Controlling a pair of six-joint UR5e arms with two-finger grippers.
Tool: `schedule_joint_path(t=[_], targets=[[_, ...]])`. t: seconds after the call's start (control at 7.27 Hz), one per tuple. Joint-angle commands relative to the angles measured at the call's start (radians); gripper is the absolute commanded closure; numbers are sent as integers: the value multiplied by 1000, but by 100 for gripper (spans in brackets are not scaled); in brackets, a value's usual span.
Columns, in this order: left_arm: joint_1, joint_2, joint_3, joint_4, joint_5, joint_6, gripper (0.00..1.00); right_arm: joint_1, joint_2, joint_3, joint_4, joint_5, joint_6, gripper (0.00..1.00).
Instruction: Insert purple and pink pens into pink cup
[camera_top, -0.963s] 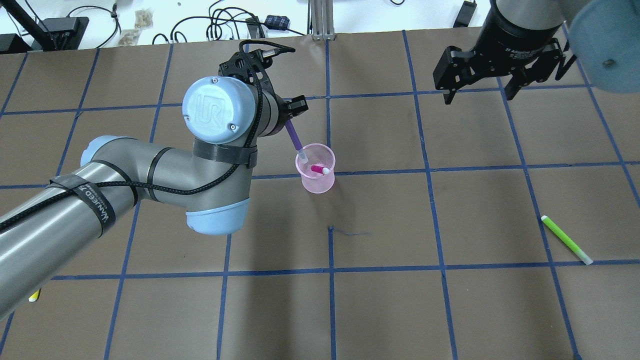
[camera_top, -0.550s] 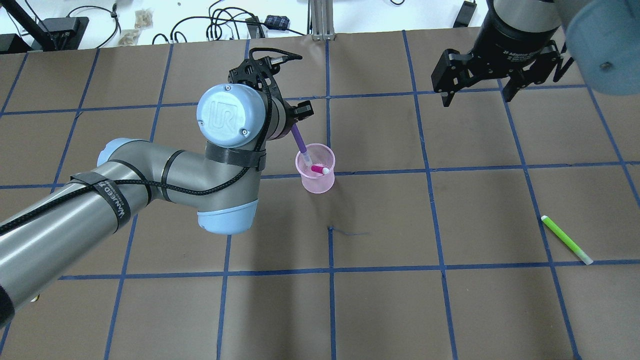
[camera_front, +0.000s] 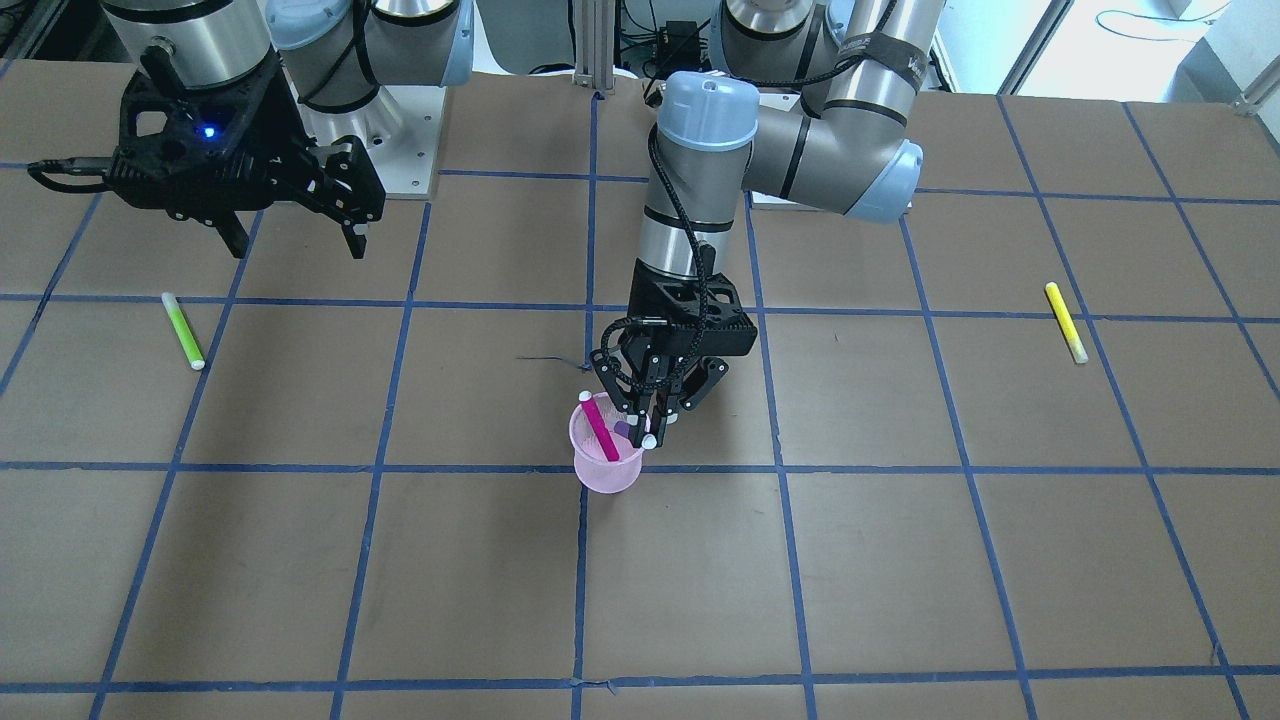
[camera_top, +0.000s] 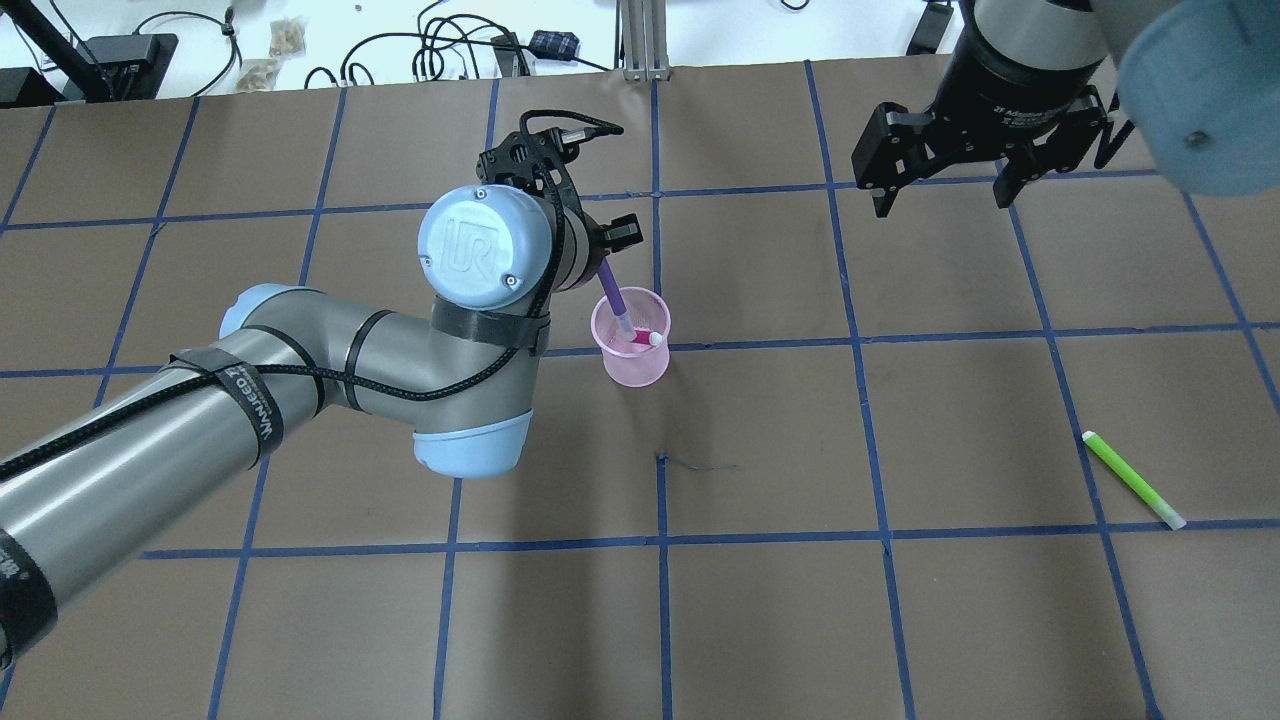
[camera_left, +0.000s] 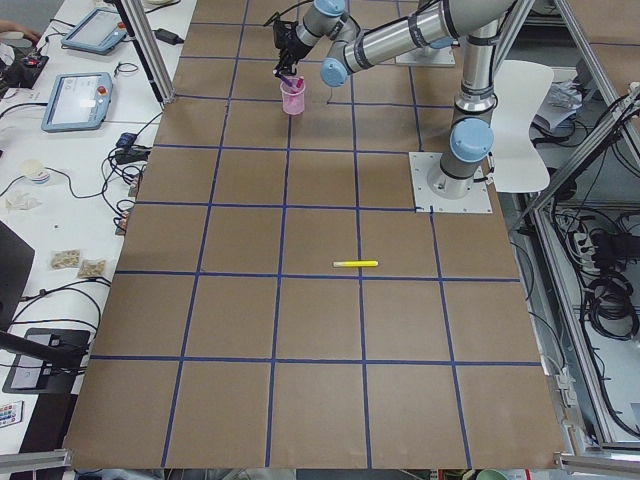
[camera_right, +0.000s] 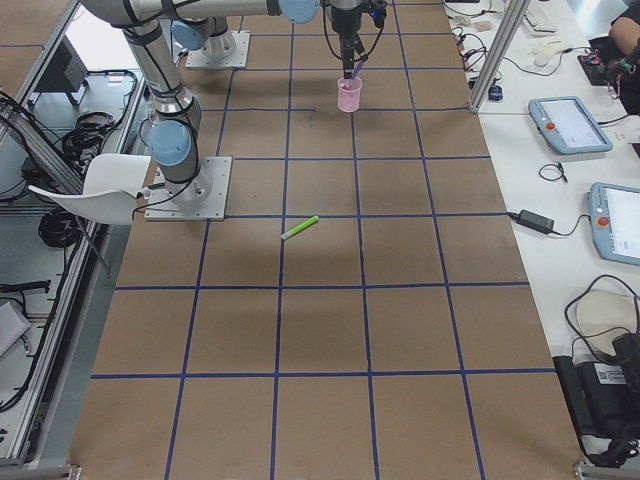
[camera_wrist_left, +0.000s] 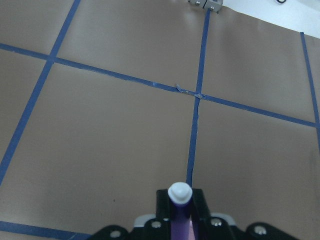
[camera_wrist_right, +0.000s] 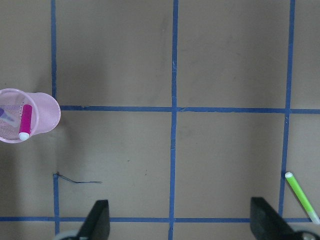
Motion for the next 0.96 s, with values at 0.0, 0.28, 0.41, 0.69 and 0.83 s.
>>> schedule_joint_path(t=[0.0, 0.28, 0.41, 0.69, 0.83], targets=[[0, -3, 1, 1, 0, 6, 100, 4, 4, 1, -6, 41, 2, 0], [0, -18, 0, -1, 1, 6, 100, 4, 6, -1, -8, 41, -10, 0], [0, -23, -2, -1, 1, 7, 88, 4, 6, -4, -11, 41, -5, 0], [2, -26, 0, -2, 1, 7, 6, 4, 6, -8, -15, 38, -5, 0], [8, -26, 6, -4, 0, 3, 0, 4, 6, -8, -14, 36, -7, 0]])
